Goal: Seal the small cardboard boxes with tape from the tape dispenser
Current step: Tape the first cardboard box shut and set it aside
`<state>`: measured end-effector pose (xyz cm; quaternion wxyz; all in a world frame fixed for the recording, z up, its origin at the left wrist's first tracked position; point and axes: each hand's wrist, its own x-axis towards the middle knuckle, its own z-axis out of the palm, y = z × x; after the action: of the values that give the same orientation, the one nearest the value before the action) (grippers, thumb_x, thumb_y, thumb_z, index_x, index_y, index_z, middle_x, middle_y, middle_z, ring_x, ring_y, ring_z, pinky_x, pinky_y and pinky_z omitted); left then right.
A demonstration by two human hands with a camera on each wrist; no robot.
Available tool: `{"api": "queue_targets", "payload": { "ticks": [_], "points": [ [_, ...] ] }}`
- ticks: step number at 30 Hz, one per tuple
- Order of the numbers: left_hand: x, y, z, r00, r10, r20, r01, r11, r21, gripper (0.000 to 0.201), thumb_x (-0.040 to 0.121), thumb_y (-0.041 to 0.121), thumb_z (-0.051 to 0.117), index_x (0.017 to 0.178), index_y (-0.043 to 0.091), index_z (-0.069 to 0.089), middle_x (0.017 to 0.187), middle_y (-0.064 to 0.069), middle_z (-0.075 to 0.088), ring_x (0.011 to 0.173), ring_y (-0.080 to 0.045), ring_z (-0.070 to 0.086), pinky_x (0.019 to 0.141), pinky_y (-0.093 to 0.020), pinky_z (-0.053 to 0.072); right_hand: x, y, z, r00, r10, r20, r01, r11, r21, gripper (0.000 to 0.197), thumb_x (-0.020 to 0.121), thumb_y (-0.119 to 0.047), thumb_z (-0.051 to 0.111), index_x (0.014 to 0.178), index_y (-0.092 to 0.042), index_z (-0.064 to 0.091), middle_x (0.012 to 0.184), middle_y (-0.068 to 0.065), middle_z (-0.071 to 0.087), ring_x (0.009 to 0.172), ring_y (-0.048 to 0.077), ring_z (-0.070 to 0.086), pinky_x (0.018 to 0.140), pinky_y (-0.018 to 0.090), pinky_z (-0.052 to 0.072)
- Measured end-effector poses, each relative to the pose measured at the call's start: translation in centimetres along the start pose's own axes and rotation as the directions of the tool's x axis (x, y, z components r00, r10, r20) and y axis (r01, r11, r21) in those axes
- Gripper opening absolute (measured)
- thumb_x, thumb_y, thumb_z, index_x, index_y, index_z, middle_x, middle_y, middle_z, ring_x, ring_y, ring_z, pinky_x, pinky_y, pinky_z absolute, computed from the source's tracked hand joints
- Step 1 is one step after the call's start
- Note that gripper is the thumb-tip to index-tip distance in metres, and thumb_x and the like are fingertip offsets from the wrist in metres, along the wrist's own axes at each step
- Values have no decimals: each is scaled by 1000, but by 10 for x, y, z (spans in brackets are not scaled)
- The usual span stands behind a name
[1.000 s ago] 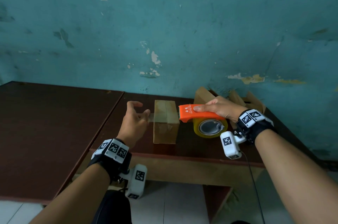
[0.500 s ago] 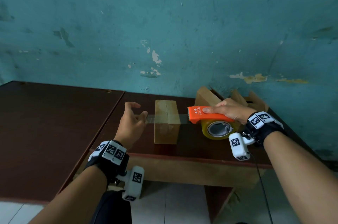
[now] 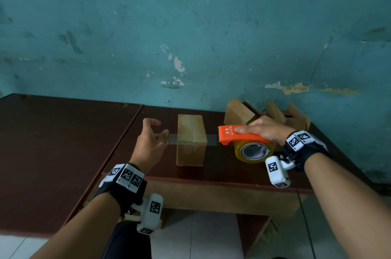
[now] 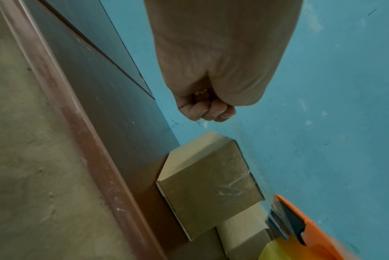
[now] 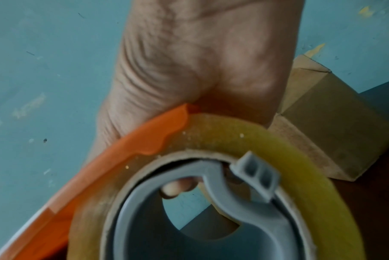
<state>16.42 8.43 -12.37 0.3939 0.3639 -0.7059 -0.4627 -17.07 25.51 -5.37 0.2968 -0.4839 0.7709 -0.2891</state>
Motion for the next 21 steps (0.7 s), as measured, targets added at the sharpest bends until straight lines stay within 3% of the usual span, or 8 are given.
{"api": "queue_targets", "payload": {
  "ticks": [3, 5, 12, 15, 18, 21],
  "points": [
    [-1, 1, -2, 1000, -11, -9, 11, 1000, 7, 28, 103, 26, 63, 124, 28, 44, 81, -8, 72, 61, -18, 56, 52, -31, 47, 5, 1, 3, 1000, -7, -7, 7, 1000, -13, 94, 54, -83, 82, 94, 2, 78, 88, 20, 79, 71, 22, 72, 76, 29, 55],
    [-1, 0, -3, 1000, -19, -15, 19, 1000, 9, 28, 103, 26, 63, 123, 28, 44, 83, -9, 72, 64, -20, 59, 55, -34, 50, 8, 2, 4, 1000, -6, -4, 6, 1000, -22, 104, 55, -86, 81, 99, 8, 75, 93, 23, 78, 74, 24, 73, 80, 33, 55],
    [-3, -5, 0, 1000, -20, -1, 20, 999, 43, 26, 104, 28, 62, 122, 29, 43, 88, -20, 74, 60, -20, 54, 52, -33, 46, 14, 11, 9, 1000, 16, 9, -15, 998, -54, 113, 48, -92, 81, 99, 9, 74, 92, 24, 77, 76, 27, 73, 83, 35, 56],
    [-5, -5, 1, 1000, -24, 11, 23, 998, 61, 25, 105, 28, 60, 123, 29, 43, 88, -18, 74, 59, -20, 53, 51, -33, 45, 13, 14, 11, 999, 18, 30, -17, 999, -43, 109, 52, -90, 80, 101, 7, 75, 93, 22, 78, 78, 26, 74, 87, 36, 57],
    [-4, -4, 1, 1000, -28, 15, 27, 998, 65, 25, 106, 27, 58, 126, 27, 44, 76, -10, 69, 56, -14, 52, 49, -28, 44, 11, 14, 16, 998, 20, 53, -19, 1000, -22, 93, 57, -87, 79, 97, -3, 79, 91, 15, 80, 80, 25, 76, 87, 34, 58],
    [-5, -6, 0, 997, -58, 44, 57, 997, 45, 24, 106, 27, 57, 127, 25, 44, 70, -3, 65, 57, -11, 55, 51, -27, 46, 9, 18, 24, 996, 47, 76, -47, 999, 0, 92, 57, -85, 81, 101, -4, 79, 93, 14, 81, 90, 32, 79, 89, 34, 60]
  ]
}}
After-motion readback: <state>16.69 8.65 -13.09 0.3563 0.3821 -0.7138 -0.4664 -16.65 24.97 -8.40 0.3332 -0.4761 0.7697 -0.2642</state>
